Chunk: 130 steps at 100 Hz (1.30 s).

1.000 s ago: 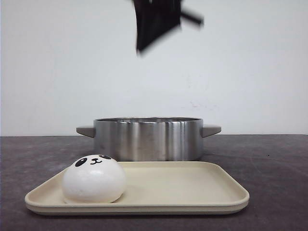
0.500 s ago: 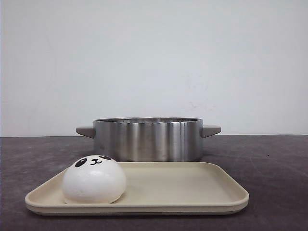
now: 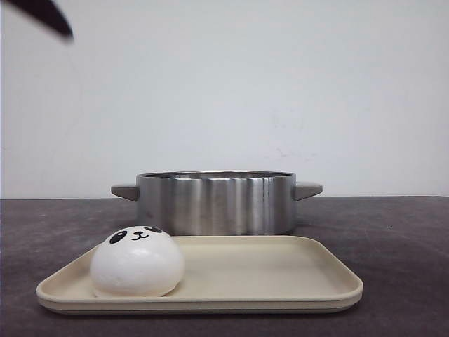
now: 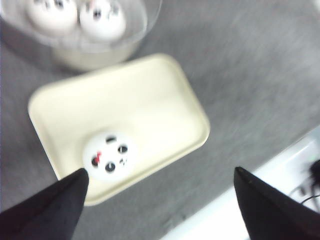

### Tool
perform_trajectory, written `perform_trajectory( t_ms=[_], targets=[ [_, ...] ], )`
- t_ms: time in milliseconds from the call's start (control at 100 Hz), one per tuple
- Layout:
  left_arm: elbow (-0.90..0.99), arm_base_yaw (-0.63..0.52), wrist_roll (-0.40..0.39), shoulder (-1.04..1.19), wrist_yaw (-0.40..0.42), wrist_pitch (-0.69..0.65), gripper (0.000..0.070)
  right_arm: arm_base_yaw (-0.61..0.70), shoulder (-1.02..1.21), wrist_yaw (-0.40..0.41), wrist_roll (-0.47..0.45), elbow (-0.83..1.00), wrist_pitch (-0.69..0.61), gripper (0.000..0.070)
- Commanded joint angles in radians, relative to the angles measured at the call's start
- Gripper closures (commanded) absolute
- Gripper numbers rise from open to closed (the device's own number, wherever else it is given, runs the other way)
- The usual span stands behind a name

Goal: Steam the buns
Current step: 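Raise the right gripper up out of the pot, then lower the left gripper onto the last bun and close it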

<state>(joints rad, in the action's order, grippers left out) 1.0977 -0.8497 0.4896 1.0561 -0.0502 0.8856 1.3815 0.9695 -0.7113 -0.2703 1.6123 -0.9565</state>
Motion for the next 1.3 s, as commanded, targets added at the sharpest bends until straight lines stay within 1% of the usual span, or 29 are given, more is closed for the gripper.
perform_trajectory(
  t_ms=[0,90,180,490,700,830,940,1110,1290],
  targets=[
    [-0.013,-0.035,0.039,0.042,0.023,-0.022,0.0143,0.017,0.014,-0.003,-0.023,0.016,0.005,0.0686],
    [-0.017,-0.064,0.035,0.109,0.078,-0.021,0.0143,0.017,0.016,0.005,-0.034,0.016,0.003,0.0686],
    [-0.017,-0.077,0.027,0.179,0.108,-0.042,0.0143,0.018,0.016,0.004,-0.037,0.016,0.002,0.0686],
    [-0.017,-0.072,0.024,0.409,0.106,-0.110,0.0140,0.018,0.016,0.004,-0.037,0.016,-0.006,0.0686],
    [-0.017,-0.051,0.055,0.524,0.106,-0.126,0.0135,0.018,0.016,0.004,-0.048,0.016,-0.030,0.0686],
    [-0.017,-0.042,0.054,0.563,0.107,-0.139,0.0129,0.018,0.016,0.004,-0.061,0.016,-0.040,0.0686],
    [-0.017,-0.035,0.054,0.581,0.107,-0.167,0.0055,0.018,0.016,0.004,-0.063,0.016,-0.048,0.0686],
    [-0.017,-0.030,0.055,0.598,0.106,-0.205,0.0057,0.018,0.016,0.004,-0.070,0.016,-0.066,0.0686],
    [-0.017,-0.029,0.054,0.608,0.107,-0.205,0.0062,0.018,0.016,0.003,-0.070,0.016,-0.066,0.0686]
  ],
)
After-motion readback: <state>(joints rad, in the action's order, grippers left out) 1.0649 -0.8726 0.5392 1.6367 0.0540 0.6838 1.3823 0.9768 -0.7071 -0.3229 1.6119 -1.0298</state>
